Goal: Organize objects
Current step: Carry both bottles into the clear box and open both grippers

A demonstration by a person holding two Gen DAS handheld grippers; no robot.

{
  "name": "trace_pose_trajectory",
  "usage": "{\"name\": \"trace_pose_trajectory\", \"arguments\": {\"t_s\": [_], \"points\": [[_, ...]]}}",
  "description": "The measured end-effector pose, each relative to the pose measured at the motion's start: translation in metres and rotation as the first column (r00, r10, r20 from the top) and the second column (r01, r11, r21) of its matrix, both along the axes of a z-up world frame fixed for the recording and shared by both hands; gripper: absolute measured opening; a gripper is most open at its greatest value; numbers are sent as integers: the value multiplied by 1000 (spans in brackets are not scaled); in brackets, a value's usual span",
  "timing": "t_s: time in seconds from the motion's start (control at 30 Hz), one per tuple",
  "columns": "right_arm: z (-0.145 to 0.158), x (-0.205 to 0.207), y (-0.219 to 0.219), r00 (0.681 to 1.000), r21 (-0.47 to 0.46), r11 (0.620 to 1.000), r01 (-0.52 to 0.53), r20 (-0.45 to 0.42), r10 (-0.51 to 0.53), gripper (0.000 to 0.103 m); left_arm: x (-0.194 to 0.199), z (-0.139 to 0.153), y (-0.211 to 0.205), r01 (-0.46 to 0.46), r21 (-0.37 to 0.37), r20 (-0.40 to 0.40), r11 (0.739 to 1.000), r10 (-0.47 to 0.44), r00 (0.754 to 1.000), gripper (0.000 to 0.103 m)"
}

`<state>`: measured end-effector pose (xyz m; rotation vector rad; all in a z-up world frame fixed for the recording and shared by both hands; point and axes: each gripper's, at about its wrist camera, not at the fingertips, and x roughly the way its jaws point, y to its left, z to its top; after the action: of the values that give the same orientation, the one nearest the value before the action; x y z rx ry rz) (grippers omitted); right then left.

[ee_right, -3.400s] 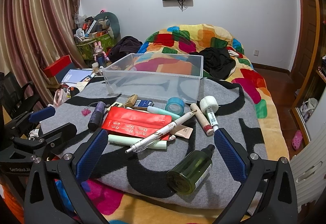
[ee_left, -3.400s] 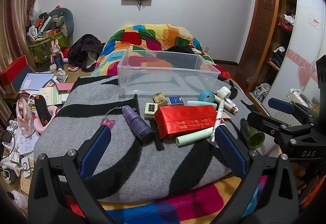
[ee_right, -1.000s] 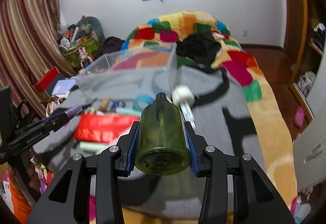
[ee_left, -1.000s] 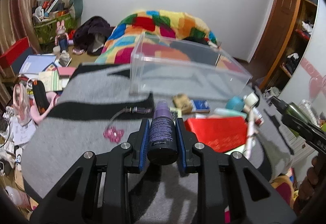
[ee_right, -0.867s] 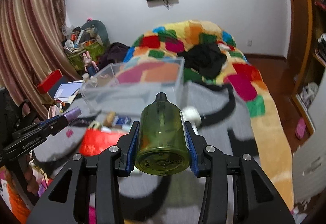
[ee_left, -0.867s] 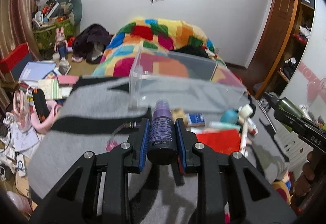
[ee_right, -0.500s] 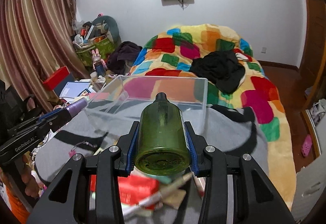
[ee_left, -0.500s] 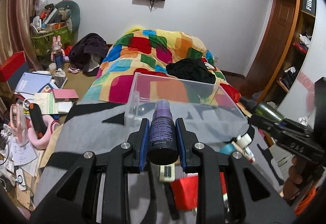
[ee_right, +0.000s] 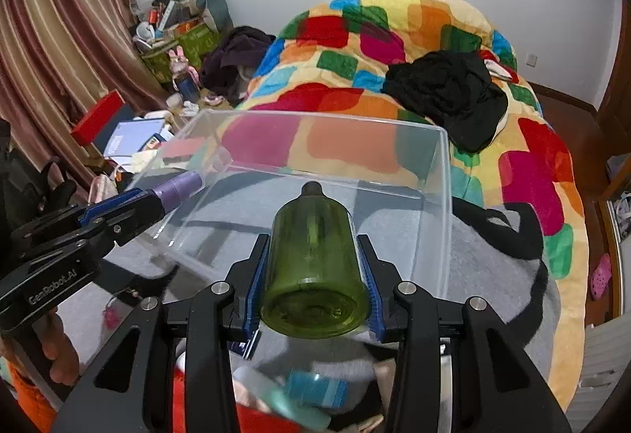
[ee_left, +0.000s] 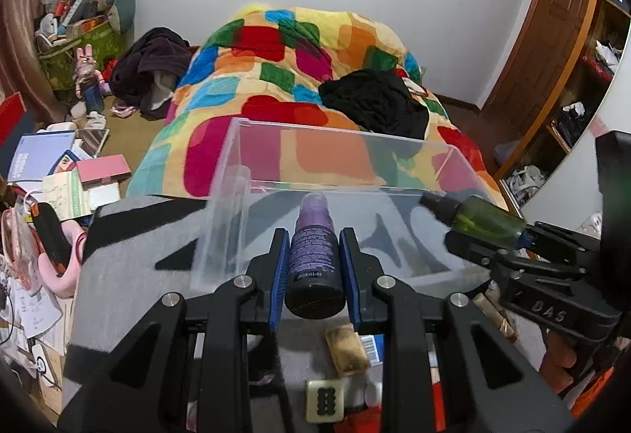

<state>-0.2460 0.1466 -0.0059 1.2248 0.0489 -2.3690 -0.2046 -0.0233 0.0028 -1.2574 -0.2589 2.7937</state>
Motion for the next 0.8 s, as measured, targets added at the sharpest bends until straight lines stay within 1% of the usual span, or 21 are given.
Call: {"name": "trace_pose_trajectory", "arguments": {"t_s": [0.27, 0.37, 0.5, 0.6, 0.67, 0.7, 0.77, 0.8], "points": [[-12, -10, -12, 1000, 62, 998, -17, 13, 16, 38, -17, -13, 16, 51, -41, 61, 998, -49, 997, 25], [-11, -7, -12, 1000, 74, 997, -16, 6, 15, 38, -15, -14, 19, 62, -54, 57, 997, -59, 997, 25], [-6, -1, -14, 1000, 104, 995, -8, -28, 11, 38, -9, -8, 24, 87, -50, 43, 995, -85, 995, 26], [0, 7, -13, 998, 115, 993, -11, -53, 17, 41, -2, -2, 26, 94, -61, 27, 994, -92, 995, 35], [5, 14, -12, 997, 116, 993, -16, -73, 24, 48, 5, 4, 26, 92, -66, 4, 994, -92, 996, 45], [9, 20, -10, 996, 114, 993, -17, -89, 28, 50, 10, 8, 27, 90, -72, -10, 993, -91, 996, 47], [15, 27, -7, 993, 112, 994, -13, -115, 26, 59, 20, 15, 26, 85, -79, -38, 993, -89, 995, 55], [20, 33, -3, 990, 107, 994, -9, -136, 23, 61, 24, 19, 25, 82, -85, -51, 993, -87, 995, 57]]}}
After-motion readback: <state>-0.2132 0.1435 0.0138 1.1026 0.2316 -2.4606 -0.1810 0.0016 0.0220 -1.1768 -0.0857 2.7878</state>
